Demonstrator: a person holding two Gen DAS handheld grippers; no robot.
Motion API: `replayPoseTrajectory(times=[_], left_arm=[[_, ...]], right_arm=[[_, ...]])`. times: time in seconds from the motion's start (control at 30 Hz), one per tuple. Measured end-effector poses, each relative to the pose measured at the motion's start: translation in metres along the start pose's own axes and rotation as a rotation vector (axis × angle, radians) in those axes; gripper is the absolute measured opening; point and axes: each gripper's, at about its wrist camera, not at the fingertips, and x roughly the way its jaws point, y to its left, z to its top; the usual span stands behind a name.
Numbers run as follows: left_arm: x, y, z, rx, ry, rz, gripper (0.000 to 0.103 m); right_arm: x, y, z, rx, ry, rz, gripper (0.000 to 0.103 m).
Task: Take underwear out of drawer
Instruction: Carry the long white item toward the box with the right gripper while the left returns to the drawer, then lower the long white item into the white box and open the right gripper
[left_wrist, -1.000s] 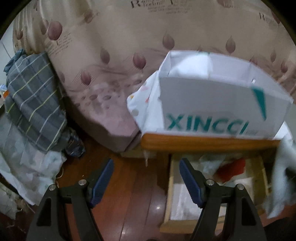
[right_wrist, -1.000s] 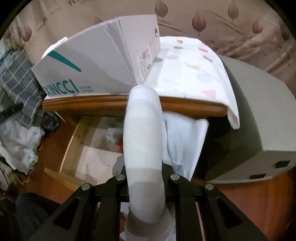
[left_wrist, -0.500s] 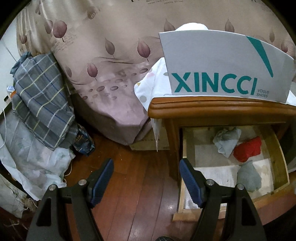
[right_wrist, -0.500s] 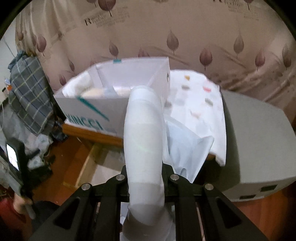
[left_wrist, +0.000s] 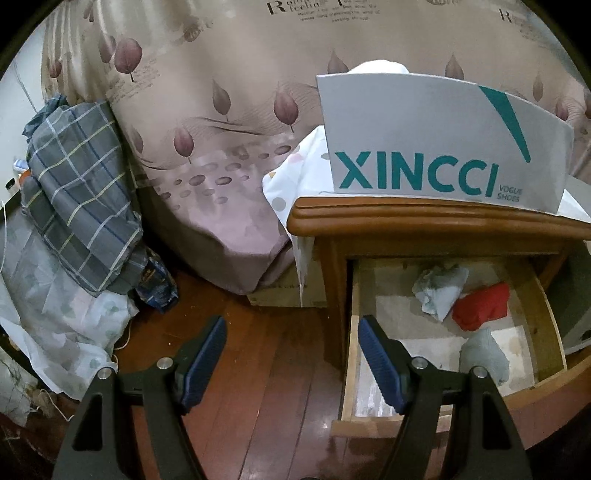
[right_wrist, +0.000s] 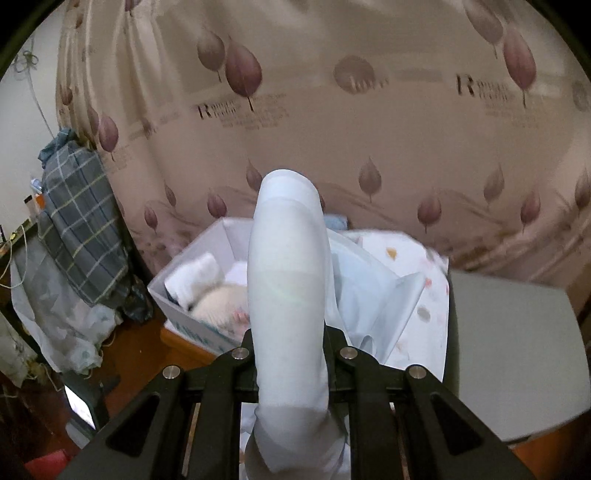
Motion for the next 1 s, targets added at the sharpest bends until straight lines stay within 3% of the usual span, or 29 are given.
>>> replayPoseTrajectory(times=[0.27, 0.43, 0.77, 0.9, 1.0], left_arm=[[0.001, -0.005, -0.005, -0.021, 0.008, -0.025, 0.076], [0.001, -0.005, -0.005, -0.018, 0.009, -0.057, 0.076], [0.012, 0.012, -0.007, -0.114, 0.048, -0.066, 0.076], [0.013, 0.016, -0.008, -0.131, 0.055, -0.066, 0.076], [0.013, 0.017, -0.008, -0.138, 0.054, -0.065, 0.076]], right_arm=[[0.020, 0.010, 0.056, -0.013, -0.059, 0.007, 0.014], [0.049, 0.013, 0.075, -0.017, -0.061, 0.007, 0.014], [0.099, 0.015, 0.113, -0.004, -0.073, -0.006, 0.014], [0.121, 0.020, 0.120, -0.027, -0.043, -0.023, 0.015], [0.149, 0.022, 0.110, -0.020, 0.028, -0.018, 0.015]])
